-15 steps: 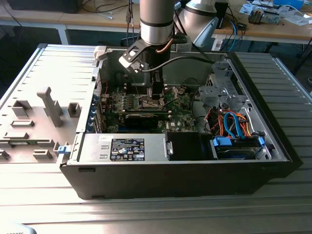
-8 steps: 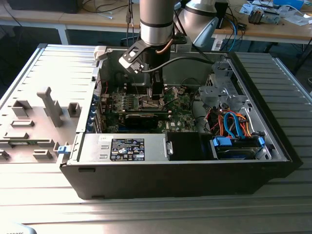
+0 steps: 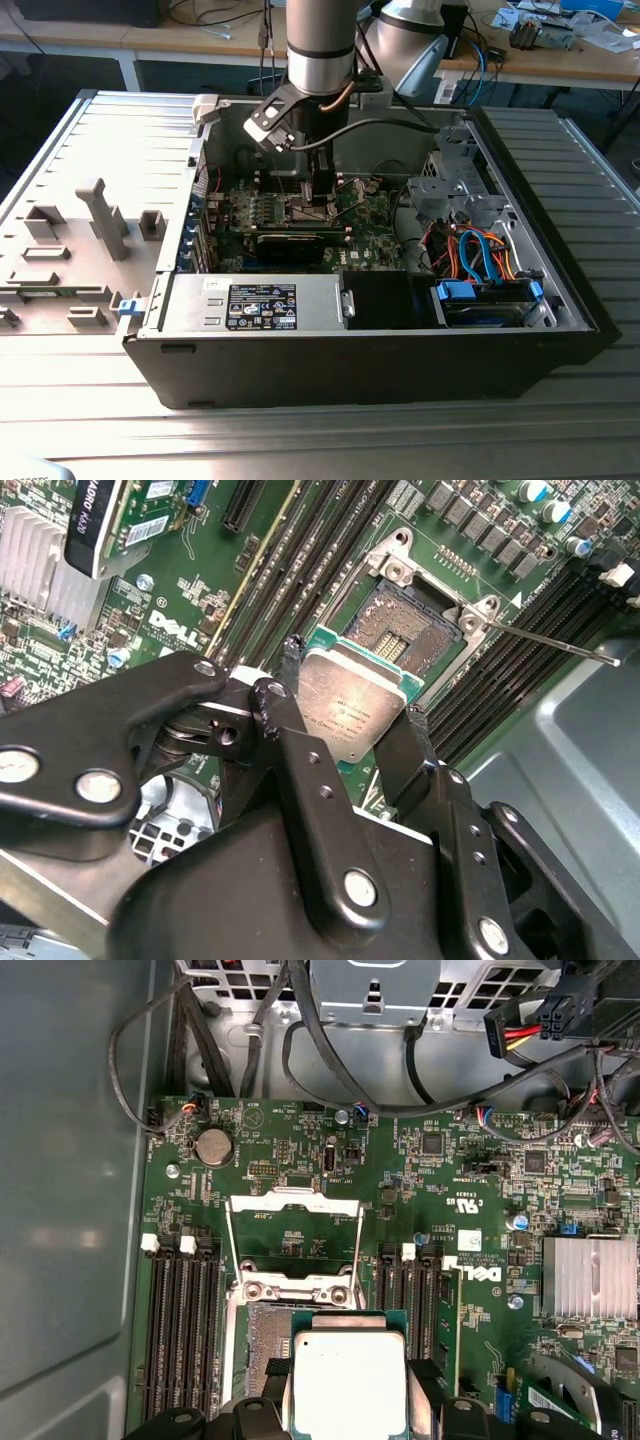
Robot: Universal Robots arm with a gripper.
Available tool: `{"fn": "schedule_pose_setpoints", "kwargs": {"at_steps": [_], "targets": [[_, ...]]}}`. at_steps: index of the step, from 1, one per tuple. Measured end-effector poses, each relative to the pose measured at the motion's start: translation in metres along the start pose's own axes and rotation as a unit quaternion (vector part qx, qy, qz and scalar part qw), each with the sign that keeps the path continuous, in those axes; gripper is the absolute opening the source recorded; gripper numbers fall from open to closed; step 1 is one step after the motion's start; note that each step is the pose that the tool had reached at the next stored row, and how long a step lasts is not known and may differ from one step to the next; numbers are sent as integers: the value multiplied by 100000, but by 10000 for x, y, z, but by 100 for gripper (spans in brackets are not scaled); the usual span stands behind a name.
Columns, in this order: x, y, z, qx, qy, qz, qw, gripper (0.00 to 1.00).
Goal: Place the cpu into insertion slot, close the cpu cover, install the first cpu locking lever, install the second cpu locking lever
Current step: 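Place the cpu into insertion slot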
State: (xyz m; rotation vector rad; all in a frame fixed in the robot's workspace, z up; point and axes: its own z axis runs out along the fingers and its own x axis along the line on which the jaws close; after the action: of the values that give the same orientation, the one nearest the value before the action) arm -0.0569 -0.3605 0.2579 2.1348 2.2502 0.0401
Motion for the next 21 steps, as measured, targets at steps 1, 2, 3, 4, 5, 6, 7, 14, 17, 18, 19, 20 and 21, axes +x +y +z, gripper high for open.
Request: {"fn": "schedule_pose_setpoints", "kwargs": {"at_steps": [1,2,3,4,5,6,7,14,17,18,19,20,21], "targets": [[0,-1,3,2,-1,-1,100000,54],[0,-1,4,-3,-4,-1,100000,54],[0,-2,7,-2,1,-1,100000,54],[0,-3,12,-5,4,-2,100000,54],[0,-4,15,-2,1,2,100000,54],[0,-4,16,-4,1,0,100000,54],[0,-4,18,-1,2,-1,100000,54],[1,-8,32,-2,0,1,100000,54],[1,-8,37,-3,4,-2,100000,54],[1,-8,39,-5,4,0,100000,54],[1,-8,40,0,1,0,100000,54],[1,-8,43,-1,0,1,100000,54],[1,-8,44,1,0,-2,100000,54]]}}
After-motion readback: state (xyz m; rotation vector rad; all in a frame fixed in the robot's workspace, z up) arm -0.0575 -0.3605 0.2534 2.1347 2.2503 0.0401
